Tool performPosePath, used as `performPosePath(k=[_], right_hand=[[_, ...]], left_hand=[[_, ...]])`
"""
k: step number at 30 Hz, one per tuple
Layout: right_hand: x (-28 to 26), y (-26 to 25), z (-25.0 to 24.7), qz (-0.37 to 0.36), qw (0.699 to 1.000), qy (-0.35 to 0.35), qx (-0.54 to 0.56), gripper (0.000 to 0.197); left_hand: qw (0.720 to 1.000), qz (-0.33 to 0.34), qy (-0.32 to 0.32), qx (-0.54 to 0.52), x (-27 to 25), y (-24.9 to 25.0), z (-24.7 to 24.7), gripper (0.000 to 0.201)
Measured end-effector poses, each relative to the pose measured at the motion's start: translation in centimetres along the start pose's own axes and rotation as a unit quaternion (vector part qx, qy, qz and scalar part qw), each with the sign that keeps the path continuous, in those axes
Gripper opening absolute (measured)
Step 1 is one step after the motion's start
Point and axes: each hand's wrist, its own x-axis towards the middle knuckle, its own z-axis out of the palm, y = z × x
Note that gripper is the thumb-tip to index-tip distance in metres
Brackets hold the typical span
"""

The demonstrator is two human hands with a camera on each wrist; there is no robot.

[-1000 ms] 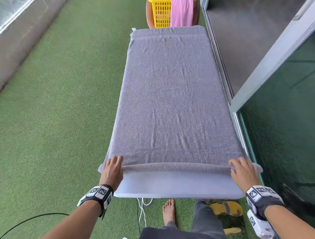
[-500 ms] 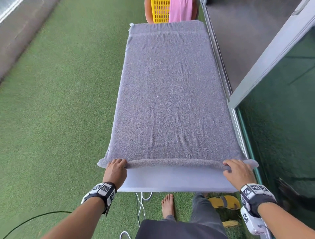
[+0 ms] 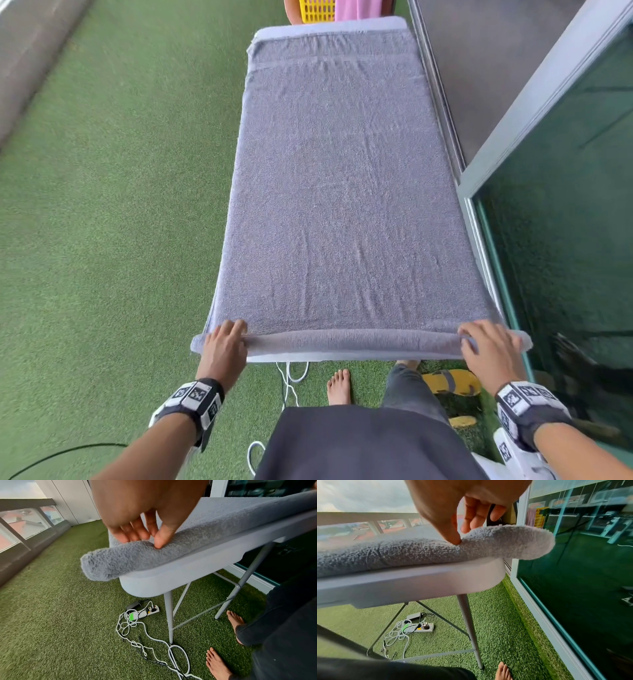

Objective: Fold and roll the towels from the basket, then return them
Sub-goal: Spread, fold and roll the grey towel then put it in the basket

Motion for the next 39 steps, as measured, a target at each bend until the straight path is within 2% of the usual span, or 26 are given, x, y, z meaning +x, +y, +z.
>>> performPosePath(k=[3,6,10,15,19,21,24,26,27,30,32,35,39], right_hand=[[0.5,-0.1,0.4,-0.007,0.999,-0.005,0.031,0.032],[0.2,-0.3,0.9,-0.017,0.999,-0.047,0.011,0.034],[-0.1,0.6,1.5,-0.051,0.995,-0.079,-0.043,0.048],[0.7,-0.4,0.7,-0.018,0.996,-0.063,-0.057,0.037],[1.8,-1.1,-0.3,-0.019,0.991,-0.095,-0.097,0.025],[2.9,-1.0,-0.8,-0.024,0.995,-0.054,-0.076,0.025],[3.7,-0.7,-0.8,-0.034,0.999,0.03,-0.024,0.02],[3.4,-0.7,-0.3,-0.062,0.998,0.026,-0.016,0.015],[3.0,-0.7,0.1,-0.078,0.997,0.018,-0.023,0.02],[2.4,0.3,1.4,-0.091,0.994,-0.014,-0.056,0.045],[2.7,0.8,1.7,-0.095,0.992,-0.029,-0.072,0.055],[3.6,1.0,1.5,-0.089,0.993,-0.045,-0.059,0.054],[4.4,0.5,0.8,-0.07,0.994,-0.061,-0.051,0.052]], left_hand=[[0.999,0.022,0.025,0.041,0.2,0.4,0.2,0.029],[0.998,0.023,0.002,0.056,-0.6,0.6,0.9,0.04],[0.998,0.019,-0.029,0.061,-1.3,0.4,1.2,0.052],[0.998,0.032,0.003,0.045,-0.5,0.5,1.0,0.038],[0.996,0.061,-0.023,0.056,1.3,0.1,0.2,0.016],[0.995,0.074,-0.009,0.063,2.7,-0.2,-0.2,0.017],[0.992,0.087,0.043,0.075,3.5,-0.6,0.2,0.038],[0.989,0.104,0.063,0.081,2.7,-0.4,1.4,0.042],[0.988,0.108,0.062,0.087,2.0,-0.3,2.0,0.042],[0.993,0.076,0.033,0.089,0.9,0.4,3.0,0.055],[0.996,0.042,0.031,0.076,1.0,1.1,2.7,0.06],[0.998,0.018,0.051,0.03,0.9,2.0,2.8,0.062],[0.999,0.007,0.042,0.032,0.8,2.8,3.3,0.059]])
